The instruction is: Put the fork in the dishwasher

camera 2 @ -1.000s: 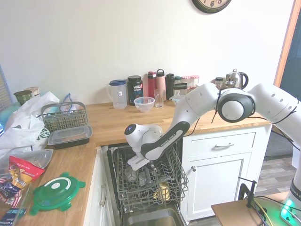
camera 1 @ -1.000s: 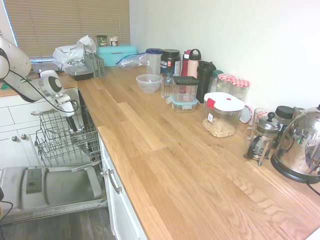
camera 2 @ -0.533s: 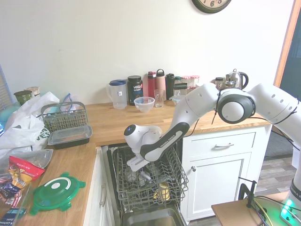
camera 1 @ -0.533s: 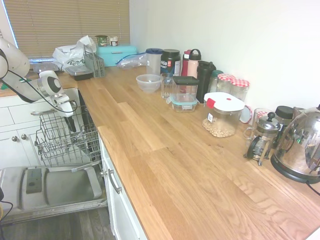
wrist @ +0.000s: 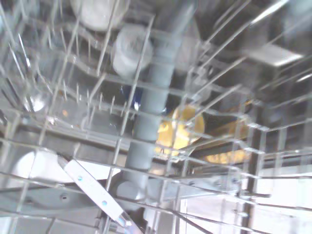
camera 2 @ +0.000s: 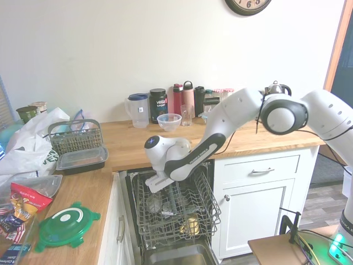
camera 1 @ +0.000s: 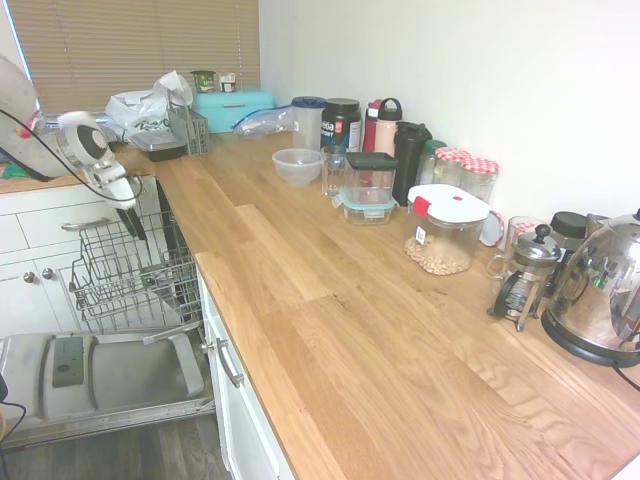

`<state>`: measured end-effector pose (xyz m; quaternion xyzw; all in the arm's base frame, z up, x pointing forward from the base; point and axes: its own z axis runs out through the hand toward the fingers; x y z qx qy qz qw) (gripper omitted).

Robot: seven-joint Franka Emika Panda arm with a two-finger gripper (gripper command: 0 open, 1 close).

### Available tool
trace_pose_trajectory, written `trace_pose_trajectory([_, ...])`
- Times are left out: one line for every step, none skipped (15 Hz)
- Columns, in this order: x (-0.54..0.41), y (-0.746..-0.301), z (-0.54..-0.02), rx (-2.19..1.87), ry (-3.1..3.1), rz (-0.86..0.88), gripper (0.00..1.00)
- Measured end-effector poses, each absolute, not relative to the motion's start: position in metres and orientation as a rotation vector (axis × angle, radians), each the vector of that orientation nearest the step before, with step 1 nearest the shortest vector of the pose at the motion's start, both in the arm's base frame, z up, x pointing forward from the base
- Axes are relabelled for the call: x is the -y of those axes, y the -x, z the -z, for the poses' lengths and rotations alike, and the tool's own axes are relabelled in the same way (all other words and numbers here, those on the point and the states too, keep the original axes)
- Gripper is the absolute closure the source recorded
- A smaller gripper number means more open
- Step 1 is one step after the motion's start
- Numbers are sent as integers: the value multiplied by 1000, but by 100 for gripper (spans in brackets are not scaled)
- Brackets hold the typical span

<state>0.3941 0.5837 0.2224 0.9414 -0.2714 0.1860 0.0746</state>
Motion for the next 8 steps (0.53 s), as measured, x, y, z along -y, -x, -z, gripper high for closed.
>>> trace_pose_trajectory([-579,-390,-245,824,-2841,-575,0])
trace_pose_trajectory([-572,-389,-269,839,-2860,-594,0])
trace_pose_trajectory([-561,-390,-292,864,-2875,-612,0])
trace_pose_trajectory([-546,-396,-316,904,-2889,-626,0])
trace_pose_trajectory([-526,-406,-339,957,-2905,-634,0])
trace_pose_trajectory([-502,-419,-360,1008,-2919,-639,0])
trace_pose_trajectory([-475,-433,-379,1056,-2938,-633,0])
trace_pose_trajectory([-442,-447,-399,1101,-2957,-621,0])
